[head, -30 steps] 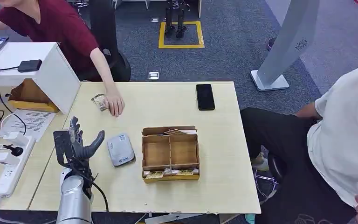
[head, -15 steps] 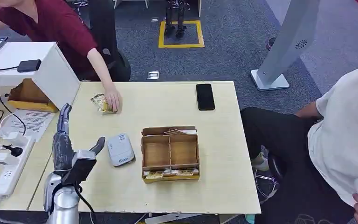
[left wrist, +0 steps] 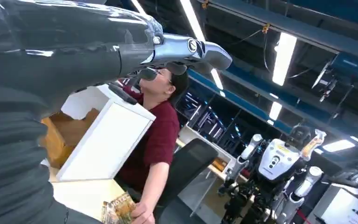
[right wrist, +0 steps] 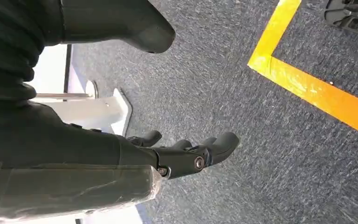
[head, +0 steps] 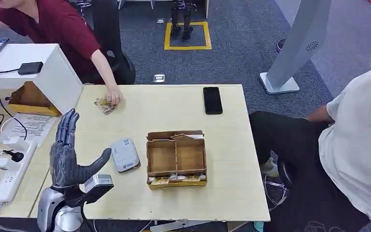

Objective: Pass the card to the sensor for recognition and then transmit it.

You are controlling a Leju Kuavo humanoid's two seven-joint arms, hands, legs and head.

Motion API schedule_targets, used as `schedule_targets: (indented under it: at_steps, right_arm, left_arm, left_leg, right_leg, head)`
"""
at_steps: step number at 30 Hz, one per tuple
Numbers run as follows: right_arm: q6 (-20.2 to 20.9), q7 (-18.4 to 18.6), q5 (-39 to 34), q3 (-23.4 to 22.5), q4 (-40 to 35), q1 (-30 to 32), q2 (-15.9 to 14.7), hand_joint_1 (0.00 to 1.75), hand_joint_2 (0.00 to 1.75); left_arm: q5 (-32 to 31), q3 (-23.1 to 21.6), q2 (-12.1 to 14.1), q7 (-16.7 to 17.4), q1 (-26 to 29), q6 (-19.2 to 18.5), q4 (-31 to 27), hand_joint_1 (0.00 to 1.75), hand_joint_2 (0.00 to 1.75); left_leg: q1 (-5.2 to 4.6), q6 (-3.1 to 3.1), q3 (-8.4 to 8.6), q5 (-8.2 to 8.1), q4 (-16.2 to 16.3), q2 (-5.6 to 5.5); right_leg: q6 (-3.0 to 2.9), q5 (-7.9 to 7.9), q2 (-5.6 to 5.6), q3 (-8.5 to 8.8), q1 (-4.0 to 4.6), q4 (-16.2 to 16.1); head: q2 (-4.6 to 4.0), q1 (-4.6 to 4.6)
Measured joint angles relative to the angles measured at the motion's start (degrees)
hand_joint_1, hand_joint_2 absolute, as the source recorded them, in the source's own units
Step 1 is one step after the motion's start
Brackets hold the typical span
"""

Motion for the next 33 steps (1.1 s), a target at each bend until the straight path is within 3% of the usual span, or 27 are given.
schedule_targets:
  at_steps: [10,13,16,20,24,33]
  right_arm:
    - [0.15,0.0,0.07,0.02,-0.02,-0.05,0.0,0.0,1.75]
    - [-0.04,-0.22,0.15,0.02,-0.07,-0.06,0.0,0.0,1.75]
    - [-0.52,-0.11,-0.61,0.02,-0.22,-0.13,0.0,0.0,1.75]
    - [0.2,1.01,-0.72,0.0,-0.22,-0.06,-0.07,0.0,1.75]
    - [-0.39,0.66,-1.12,0.0,-0.22,-0.05,-0.07,0.0,1.75]
    - [-0.52,0.5,-1.18,0.0,-0.22,-0.08,-0.07,0.0,1.75]
  left_arm:
    - [-3.32,-1.11,1.07,0.52,0.13,3.11,-0.44,0.0,1.75]
    - [-8.47,-2.28,1.77,0.85,0.9,5.69,-1.23,0.0,1.75]
    - [-16.71,-5.54,3.37,4.29,3.48,8.9,-2.3,0.0,1.75]
    - [-20.18,-11.11,4.5,8.2,6.51,11.54,-2.97,0.0,1.75]
    - [-24.91,-15.73,5.95,14.53,7.41,13.07,-2.97,0.0,1.75]
    - [-26.36,-18.99,7.52,16.28,8.27,13.4,-2.97,0.0,1.75]
  left_leg:
    - [0.0,0.0,-0.01,-0.01,0.0,0.0]
    - [0.0,0.0,0.0,-0.01,0.0,0.0]
    - [0.0,0.0,0.01,-0.01,0.0,0.03]
    - [-0.01,0.01,-0.04,-0.02,0.0,-0.04]
    - [-0.01,0.02,-0.03,-0.03,0.0,0.0]
    - [0.01,0.0,-0.01,-0.01,0.0,-0.01]
  right_leg:
    - [0.0,0.0,0.0,0.0,0.0,0.0]
    - [0.0,0.0,0.0,0.01,0.0,0.0]
    - [0.0,0.0,0.04,-0.01,0.0,0.0]
    - [0.01,-0.02,-0.04,-0.03,-0.01,-0.02]
    - [0.01,-0.02,-0.01,-0.03,0.0,-0.02]
    - [0.0,-0.01,-0.02,-0.02,0.0,-0.01]
  head:
    - [0.0,0.0]
    - [0.0,0.0]
    - [0.0,0.0]
    - [0.0,0.02]
    - [0.0,0.0]
    - [0.0,0.0]
